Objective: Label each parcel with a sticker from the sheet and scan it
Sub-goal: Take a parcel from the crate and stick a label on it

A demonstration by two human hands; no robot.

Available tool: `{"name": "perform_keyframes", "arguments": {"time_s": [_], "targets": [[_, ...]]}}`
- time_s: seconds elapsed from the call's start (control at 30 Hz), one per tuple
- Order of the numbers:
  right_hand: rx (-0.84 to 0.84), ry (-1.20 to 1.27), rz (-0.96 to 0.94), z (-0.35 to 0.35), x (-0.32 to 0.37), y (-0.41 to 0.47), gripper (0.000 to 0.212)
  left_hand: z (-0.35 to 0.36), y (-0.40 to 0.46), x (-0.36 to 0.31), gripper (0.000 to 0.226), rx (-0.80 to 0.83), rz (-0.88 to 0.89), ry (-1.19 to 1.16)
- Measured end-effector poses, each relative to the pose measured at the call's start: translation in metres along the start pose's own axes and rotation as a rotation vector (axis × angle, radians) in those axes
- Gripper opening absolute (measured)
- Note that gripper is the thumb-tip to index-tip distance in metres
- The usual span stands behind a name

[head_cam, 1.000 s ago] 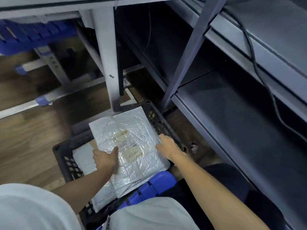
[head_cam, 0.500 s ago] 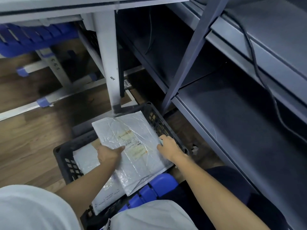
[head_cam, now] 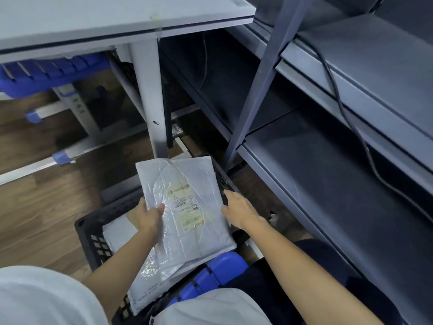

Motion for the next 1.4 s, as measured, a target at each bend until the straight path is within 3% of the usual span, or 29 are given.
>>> {"name": "perform_keyframes", "arguments": {"time_s": [0.3,0.43,0.7,0.93,1.07,1.4], "targets": [[-0.213,-0.11,-0.078,-0.081,0.028,-0.021,0.048,-0.01,-0.025,-0.079,0.034,0.029,0.281,-0.007],[-0.451,-0.089,-0.124,-0.149,0.047,-0.041,0.027,-0.005,-0.049,-0.127,0.031,0.067,0.356,-0.122],[-0.767,0.124,-0.238,-0.309,0.082,-0.128,0.026,0.013,-0.109,-0.254,0.036,0.146,0.631,-0.255],[-0.959,0.132,-0.114,-0.401,0.027,-0.211,0.055,0.08,-0.183,-0.328,0.031,0.351,0.739,-0.325],[-1.069,0.153,-0.019,-0.437,-0.022,-0.252,0.057,0.129,-0.246,-0.377,0.034,0.455,0.79,-0.426],[-1.166,0.424,0.223,-0.444,-0.145,-0.316,0.066,0.252,-0.363,-0.421,0.039,0.664,0.815,-0.501]]}}
Point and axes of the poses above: each hand's wrist, its own y-axis towards the middle knuckle, its own z-axis out of the palm, x = y × z, the point moved 9 cm from there along y, towards the middle knuckle, and after that the axes turned 1 degree about z, right-handed, at the moved point
